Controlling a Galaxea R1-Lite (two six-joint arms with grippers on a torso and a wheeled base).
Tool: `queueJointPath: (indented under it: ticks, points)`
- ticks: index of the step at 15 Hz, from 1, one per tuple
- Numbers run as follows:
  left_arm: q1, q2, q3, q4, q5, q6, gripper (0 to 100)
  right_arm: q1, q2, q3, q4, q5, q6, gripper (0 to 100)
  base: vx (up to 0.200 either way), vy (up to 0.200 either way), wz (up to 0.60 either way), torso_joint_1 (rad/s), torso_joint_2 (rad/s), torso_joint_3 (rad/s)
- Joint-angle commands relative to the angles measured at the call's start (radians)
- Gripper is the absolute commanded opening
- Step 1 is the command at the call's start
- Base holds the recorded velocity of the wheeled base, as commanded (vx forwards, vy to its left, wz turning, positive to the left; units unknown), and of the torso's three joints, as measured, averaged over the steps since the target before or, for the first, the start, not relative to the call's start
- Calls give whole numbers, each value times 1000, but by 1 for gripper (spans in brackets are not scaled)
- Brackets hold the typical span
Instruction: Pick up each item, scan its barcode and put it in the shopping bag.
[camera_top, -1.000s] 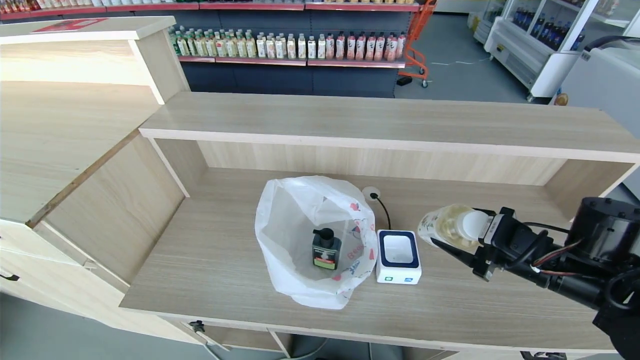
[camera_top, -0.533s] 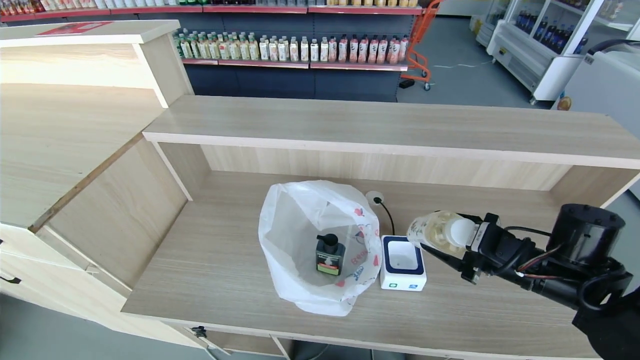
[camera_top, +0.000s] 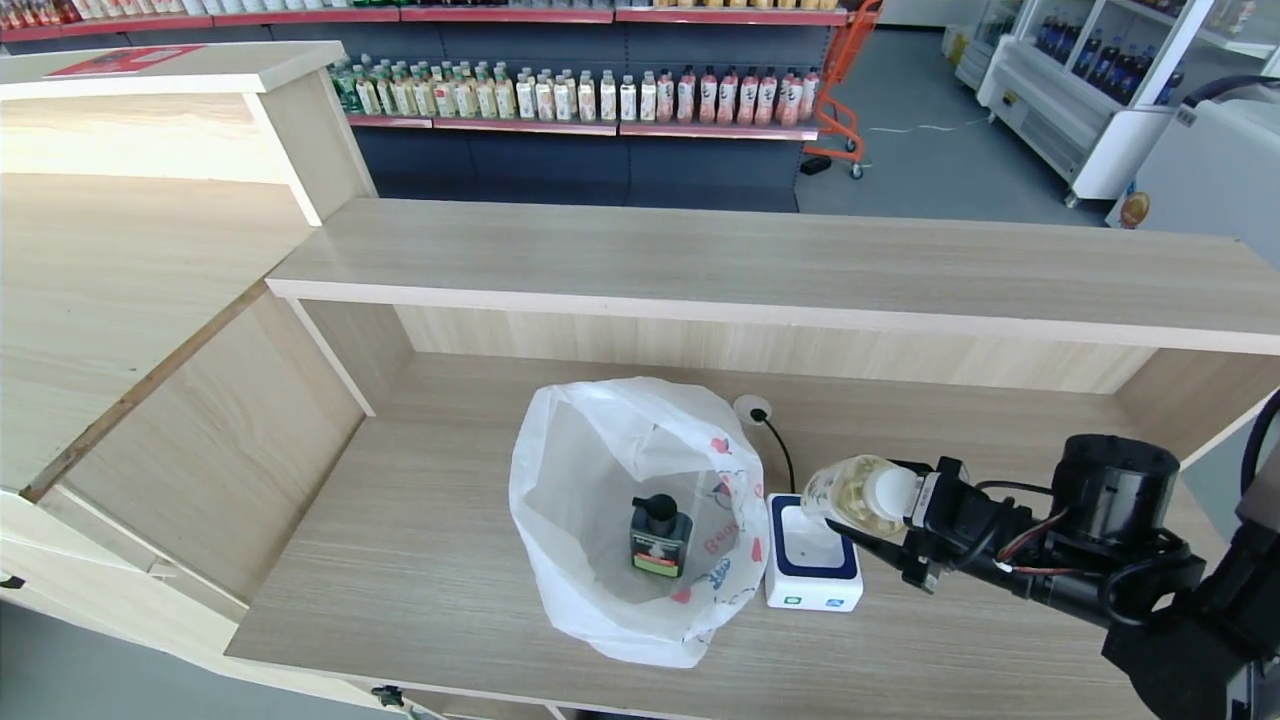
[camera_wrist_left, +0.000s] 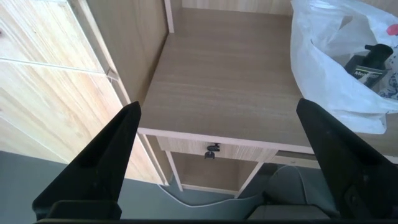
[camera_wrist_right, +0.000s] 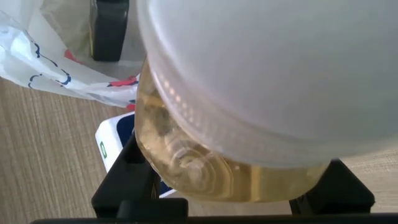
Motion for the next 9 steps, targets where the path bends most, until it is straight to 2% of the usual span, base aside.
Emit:
queueJointPath:
  ticks: [1, 6, 9]
  points:
    - [0, 0, 0, 0, 0, 0, 100, 0, 38, -1, -3, 7, -2, 0, 0, 0, 0, 0, 0, 0]
    - [1, 0, 0, 0, 0, 0, 100, 1, 130, -16, -107, 9, -4, 0, 0, 0, 0, 0, 0, 0]
    - [0, 0, 0, 0, 0, 0, 100, 1, 143, -27, -107, 7, -4, 0, 0, 0, 0, 0, 0, 0]
